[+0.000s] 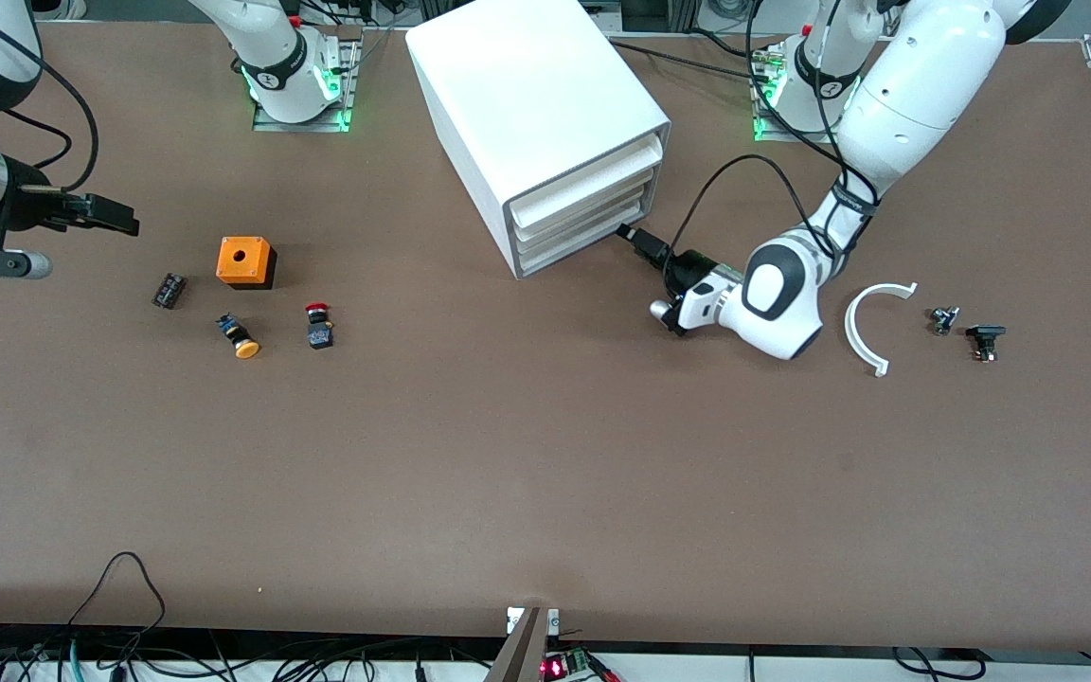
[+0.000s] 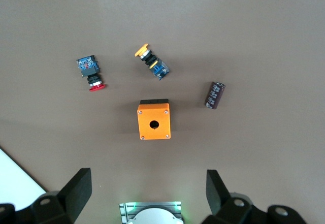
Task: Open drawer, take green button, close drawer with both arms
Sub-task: 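Pull the drawer open with the left gripper while the right gripper approaches, then reach the right gripper into the open drawer toward the green button, then grasp the green-capped push button in the drawer with the right gripper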
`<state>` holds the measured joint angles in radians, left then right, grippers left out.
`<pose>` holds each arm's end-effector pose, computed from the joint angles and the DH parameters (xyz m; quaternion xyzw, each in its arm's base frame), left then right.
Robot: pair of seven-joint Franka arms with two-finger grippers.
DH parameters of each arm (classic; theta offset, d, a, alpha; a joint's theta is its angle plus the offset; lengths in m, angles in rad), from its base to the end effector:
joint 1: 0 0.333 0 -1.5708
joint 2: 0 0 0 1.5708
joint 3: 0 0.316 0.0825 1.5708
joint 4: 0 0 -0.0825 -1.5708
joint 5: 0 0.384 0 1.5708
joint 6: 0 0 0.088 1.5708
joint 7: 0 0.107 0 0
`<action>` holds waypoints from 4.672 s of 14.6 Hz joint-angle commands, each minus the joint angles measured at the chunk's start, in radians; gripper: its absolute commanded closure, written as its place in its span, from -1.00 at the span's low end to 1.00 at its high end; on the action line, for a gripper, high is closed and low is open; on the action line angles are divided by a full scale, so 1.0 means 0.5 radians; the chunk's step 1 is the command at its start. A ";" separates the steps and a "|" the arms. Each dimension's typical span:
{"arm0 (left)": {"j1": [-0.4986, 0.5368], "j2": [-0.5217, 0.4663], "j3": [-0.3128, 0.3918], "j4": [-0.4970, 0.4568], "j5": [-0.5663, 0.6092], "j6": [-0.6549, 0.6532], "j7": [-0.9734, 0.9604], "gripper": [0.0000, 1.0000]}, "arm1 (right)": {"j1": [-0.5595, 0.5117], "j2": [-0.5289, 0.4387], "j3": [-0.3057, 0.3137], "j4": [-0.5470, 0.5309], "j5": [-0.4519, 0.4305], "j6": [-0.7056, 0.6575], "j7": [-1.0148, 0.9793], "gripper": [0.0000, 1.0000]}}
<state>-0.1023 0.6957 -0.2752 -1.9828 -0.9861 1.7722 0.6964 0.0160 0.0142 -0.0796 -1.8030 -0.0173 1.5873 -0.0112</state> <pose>0.4604 -0.2670 0.1240 0.7857 -0.1491 -0.3099 0.5142 0.5396 -0.0360 0.5099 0.9930 -0.0250 -0.1149 0.0048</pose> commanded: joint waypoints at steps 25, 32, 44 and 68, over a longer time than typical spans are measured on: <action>0.211 -0.100 0.228 0.091 -0.212 0.201 0.206 0.85 | 0.513 0.521 0.030 0.485 0.267 0.277 -0.011 -1.00; 0.260 -0.387 0.231 0.070 -0.172 0.409 0.209 -1.00 | 0.787 0.953 0.330 0.961 0.599 0.479 -0.243 -1.00; 0.422 -1.311 0.415 0.008 0.961 0.736 0.160 -1.00 | 1.241 1.423 0.533 1.477 0.348 0.872 -0.950 -1.00; 0.349 -1.496 0.504 0.885 1.957 -0.562 -1.273 -1.00 | 1.652 1.803 0.380 1.461 0.099 1.081 -1.156 -1.00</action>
<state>0.0678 -0.0565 -0.0248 -1.5586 0.0099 1.4932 0.0679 0.8223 0.9027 0.1209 -1.1058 0.0401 2.1547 -0.5762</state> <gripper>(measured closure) 0.000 0.000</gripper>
